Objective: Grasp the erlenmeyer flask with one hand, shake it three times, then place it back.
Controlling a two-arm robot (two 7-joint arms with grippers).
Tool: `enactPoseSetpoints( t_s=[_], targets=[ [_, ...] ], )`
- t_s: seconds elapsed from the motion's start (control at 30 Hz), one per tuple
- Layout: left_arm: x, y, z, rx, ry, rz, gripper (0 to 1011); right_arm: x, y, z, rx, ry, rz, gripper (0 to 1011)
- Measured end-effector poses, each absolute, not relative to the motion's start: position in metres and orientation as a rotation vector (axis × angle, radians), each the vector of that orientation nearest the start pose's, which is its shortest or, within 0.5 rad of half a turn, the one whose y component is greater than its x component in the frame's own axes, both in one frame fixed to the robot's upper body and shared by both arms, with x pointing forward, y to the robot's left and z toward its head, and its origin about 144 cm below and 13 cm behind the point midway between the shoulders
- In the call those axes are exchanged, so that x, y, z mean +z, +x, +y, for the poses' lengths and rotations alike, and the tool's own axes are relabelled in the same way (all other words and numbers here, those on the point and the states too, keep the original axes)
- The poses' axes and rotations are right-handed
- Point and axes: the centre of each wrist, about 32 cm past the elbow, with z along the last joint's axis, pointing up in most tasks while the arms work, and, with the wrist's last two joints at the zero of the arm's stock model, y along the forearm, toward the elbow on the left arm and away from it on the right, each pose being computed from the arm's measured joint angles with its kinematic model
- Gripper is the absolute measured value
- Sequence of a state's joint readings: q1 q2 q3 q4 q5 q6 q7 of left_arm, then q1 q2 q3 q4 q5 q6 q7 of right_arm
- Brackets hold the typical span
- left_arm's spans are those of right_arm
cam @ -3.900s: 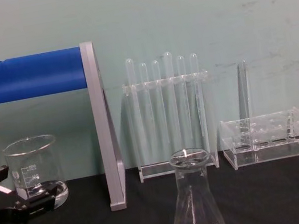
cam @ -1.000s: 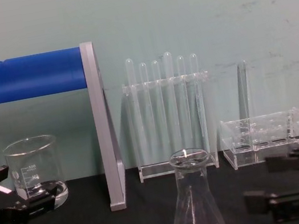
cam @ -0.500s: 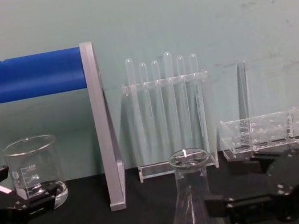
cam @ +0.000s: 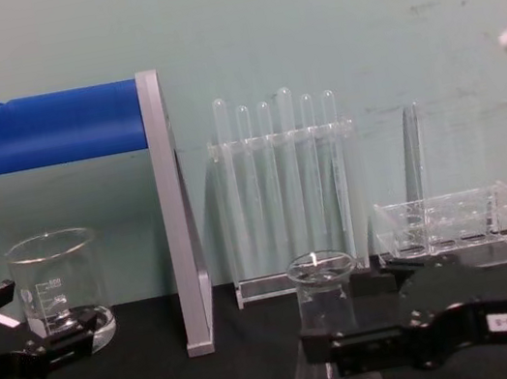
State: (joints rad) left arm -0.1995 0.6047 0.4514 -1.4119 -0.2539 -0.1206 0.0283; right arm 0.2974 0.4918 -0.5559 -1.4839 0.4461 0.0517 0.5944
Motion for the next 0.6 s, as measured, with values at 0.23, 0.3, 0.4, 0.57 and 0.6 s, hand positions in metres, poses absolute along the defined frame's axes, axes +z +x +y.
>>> enactPoseSetpoints(
  t_s=[0.23,0.3,0.4,0.57,0.6],
  targets=[
    [1.14,0.489,0.31,1.248,0.304,-0.285,1001,1.169,0.512,-0.22,-0.534,-0.161,0.009,1000],
    [1.14,0.489,0.31,1.248,0.305,-0.285,1001,1.169,0.514,-0.219,-0.533,-0.16,0.01,1000],
    [1.14,0.489,0.31,1.248,0.304,-0.285,1001,1.168,0.516,-0.216,-0.534,-0.16,0.012,1000],
    [1.14,0.489,0.31,1.248,0.304,-0.285,1001,1.167,0.519,-0.214,-0.536,-0.164,0.013,1000],
    [1.14,0.489,0.31,1.248,0.304,-0.285,1001,1.167,0.519,-0.214,-0.537,-0.164,0.013,1000]
  ],
)
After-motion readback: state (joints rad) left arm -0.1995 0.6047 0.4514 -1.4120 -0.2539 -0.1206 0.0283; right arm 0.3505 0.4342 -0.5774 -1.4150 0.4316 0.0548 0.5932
